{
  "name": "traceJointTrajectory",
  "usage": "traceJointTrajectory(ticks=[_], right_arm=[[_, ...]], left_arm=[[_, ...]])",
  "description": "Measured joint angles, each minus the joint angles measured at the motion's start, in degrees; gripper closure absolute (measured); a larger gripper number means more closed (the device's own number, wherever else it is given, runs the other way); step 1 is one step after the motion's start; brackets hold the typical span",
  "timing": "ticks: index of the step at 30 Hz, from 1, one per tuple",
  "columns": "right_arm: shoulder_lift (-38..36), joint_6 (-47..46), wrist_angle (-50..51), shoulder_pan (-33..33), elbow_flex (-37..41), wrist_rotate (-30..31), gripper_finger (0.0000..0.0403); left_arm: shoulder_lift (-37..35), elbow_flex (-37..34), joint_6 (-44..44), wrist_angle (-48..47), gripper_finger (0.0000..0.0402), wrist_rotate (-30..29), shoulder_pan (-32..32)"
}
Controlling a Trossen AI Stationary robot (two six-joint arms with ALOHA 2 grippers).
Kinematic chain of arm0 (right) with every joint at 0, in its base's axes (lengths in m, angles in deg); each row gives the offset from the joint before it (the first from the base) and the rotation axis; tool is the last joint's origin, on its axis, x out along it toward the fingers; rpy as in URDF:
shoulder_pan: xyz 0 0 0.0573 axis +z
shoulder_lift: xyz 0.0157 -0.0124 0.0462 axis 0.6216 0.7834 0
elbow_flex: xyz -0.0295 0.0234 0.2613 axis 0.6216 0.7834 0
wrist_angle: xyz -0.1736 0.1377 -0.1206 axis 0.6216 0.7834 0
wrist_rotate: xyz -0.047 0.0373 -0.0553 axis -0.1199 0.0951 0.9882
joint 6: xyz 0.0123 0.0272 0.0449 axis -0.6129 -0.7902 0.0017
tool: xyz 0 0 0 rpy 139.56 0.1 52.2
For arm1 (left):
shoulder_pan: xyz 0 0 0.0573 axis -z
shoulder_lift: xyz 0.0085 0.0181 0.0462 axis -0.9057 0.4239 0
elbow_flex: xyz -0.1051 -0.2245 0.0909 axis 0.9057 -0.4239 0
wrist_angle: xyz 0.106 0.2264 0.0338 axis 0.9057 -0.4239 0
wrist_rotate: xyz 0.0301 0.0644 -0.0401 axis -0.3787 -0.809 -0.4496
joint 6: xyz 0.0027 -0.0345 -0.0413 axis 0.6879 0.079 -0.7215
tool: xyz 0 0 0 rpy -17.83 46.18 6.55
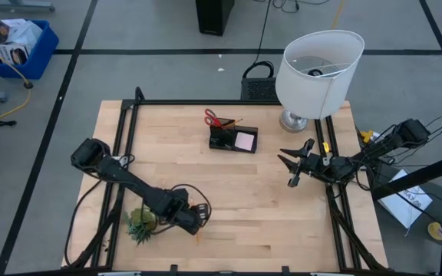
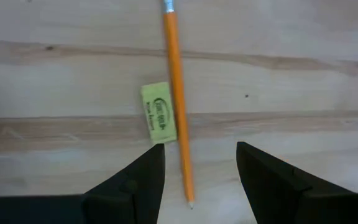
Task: Pick and place office supplies into organizer
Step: Put the yellow green eraser into the desk organizer
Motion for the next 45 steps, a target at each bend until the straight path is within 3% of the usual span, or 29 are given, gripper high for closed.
traceJointTrajectory(ticks=[6, 15, 21, 45], right_arm=[[0.0, 0.0, 0.0, 0.0, 0.0, 0.0, 0.0303], [0.0, 0.0, 0.3, 0.0, 0.0, 0.0, 0.0303], [0.0, 0.0, 0.4, 0.0, 0.0, 0.0, 0.0303], [0.0, 0.0, 0.4, 0.0, 0.0, 0.0, 0.0303]], left_arm=[[2.2, 0.0, -5.1, -4.3, 0.0199, 0.2, -0.2], [4.9, 0.0, -7.5, -3.6, 0.0199, 0.5, -1.0], [6.3, 0.0, -10.7, -4.7, 0.0199, 3.2, -0.5], [8.0, -0.5, -13.5, -2.4, 0.0199, 3.7, -1.3]])
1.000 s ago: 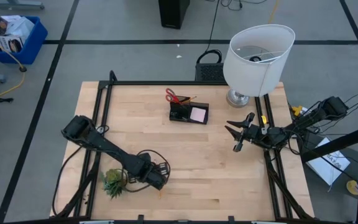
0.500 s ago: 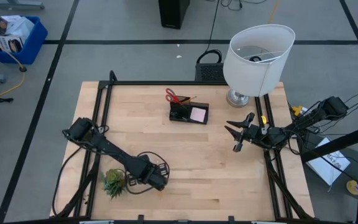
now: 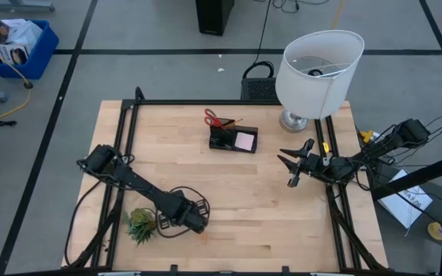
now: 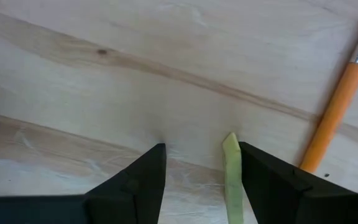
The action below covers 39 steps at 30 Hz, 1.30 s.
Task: Pick and place office supplies into organizer
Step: Put the yellow green eraser into the desk organizer
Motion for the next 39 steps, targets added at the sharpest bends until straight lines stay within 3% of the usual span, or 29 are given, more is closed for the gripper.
traceJointTrajectory(ticks=[11, 29, 39], right_arm=[[0.0, 0.0, -0.1, 0.0, 0.0, 0.0, 0.0303], [0.0, 0.0, -0.1, 0.0, 0.0, 0.0, 0.0303], [0.0, 0.0, -0.1, 0.0, 0.0, 0.0, 0.0303]], left_arm=[[0.0, 0.0, 0.3, 0.4, 0.0210, -0.9, -0.2], [0.0, -0.1, 6.7, 0.4, 0.0383, -4.0, -1.6], [-0.2, -0.1, 11.2, 0.0, 0.0369, -7.3, -3.3]])
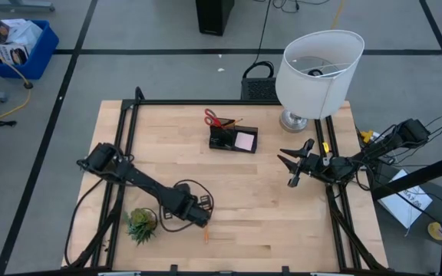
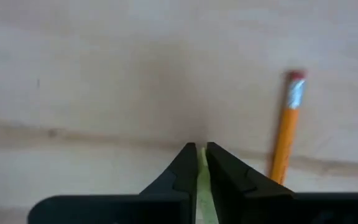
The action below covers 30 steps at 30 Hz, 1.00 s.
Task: Pick and place office supplies into organizer
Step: Put the yellow green eraser into the desk organizer
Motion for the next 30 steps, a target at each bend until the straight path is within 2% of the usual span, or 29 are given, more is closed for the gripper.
traceJointTrajectory(ticks=[4, 9, 13, 17, 22, 26, 30], right_arm=[[0.0, 0.0, 0.0, 0.0, 0.0, 0.0, 0.0303], [0.0, 0.0, 0.0, 0.0, 0.0, 0.0, 0.0303], [0.0, 0.0, 0.0, 0.0, 0.0, 0.0, 0.0303], [0.0, 0.0, 0.1, 0.0, 0.0, 0.0, 0.0303], [0.0, 0.0, 0.0, 0.0, 0.0, 0.0, 0.0303], [0.0, 0.0, 0.0, 0.0, 0.0, 0.0, 0.0303], [0.0, 0.0, -0.1, 0.0, 0.0, 0.0, 0.0303]], left_arm=[[-0.7, 0.0, 5.9, -0.7, 0.0387, -4.4, -2.1], [-2.2, 0.0, 18.8, 0.0, 0.0382, -14.2, -5.3], [-2.8, 0.0, 37.4, 1.0, 0.0369, -24.8, -7.8], [-2.9, 0.0, 57.2, 3.1, 0.0382, -29.9, -10.9], [-3.1, 0.1, 84.1, 8.0, 0.0388, -30.8, -16.0], [-3.1, 0.1, 109.1, 14.5, 0.0372, -28.2, -19.2], [-3.1, 0.1, 119.0, 19.1, 0.0379, -28.1, -22.1]])
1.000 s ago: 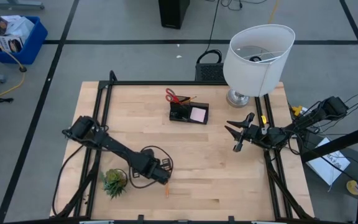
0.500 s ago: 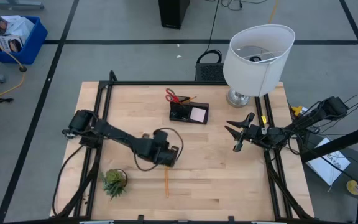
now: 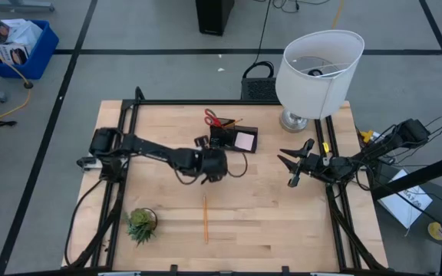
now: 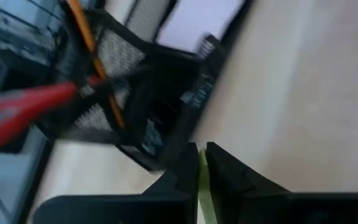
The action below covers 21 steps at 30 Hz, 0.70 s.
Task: Pick and place office supplies into organizer
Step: Put the yellow green eraser into the desk organizer
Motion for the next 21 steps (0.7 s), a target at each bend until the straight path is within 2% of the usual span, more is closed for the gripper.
traceJointTrajectory(ticks=[5, 12, 19, 21], right_arm=[[0.0, 0.0, 0.0, 0.0, 0.0, 0.0, 0.0303], [0.0, 0.0, 0.0, 0.0, 0.0, 0.0, 0.0303], [0.0, 0.0, 0.0, 0.0, 0.0, 0.0, 0.0303], [0.0, 0.0, 0.0, 0.0, 0.0, 0.0, 0.0303]], left_arm=[[0.0, 0.0, 12.3, 3.2, 0.0387, 0.5, -3.4], [0.0, 0.0, 27.5, 8.0, 0.0378, 9.4, -8.4], [0.0, 0.0, 36.0, 13.9, 0.0388, 20.2, -12.1], [0.0, 0.0, 35.0, 14.3, 0.0370, 22.2, -13.0]])
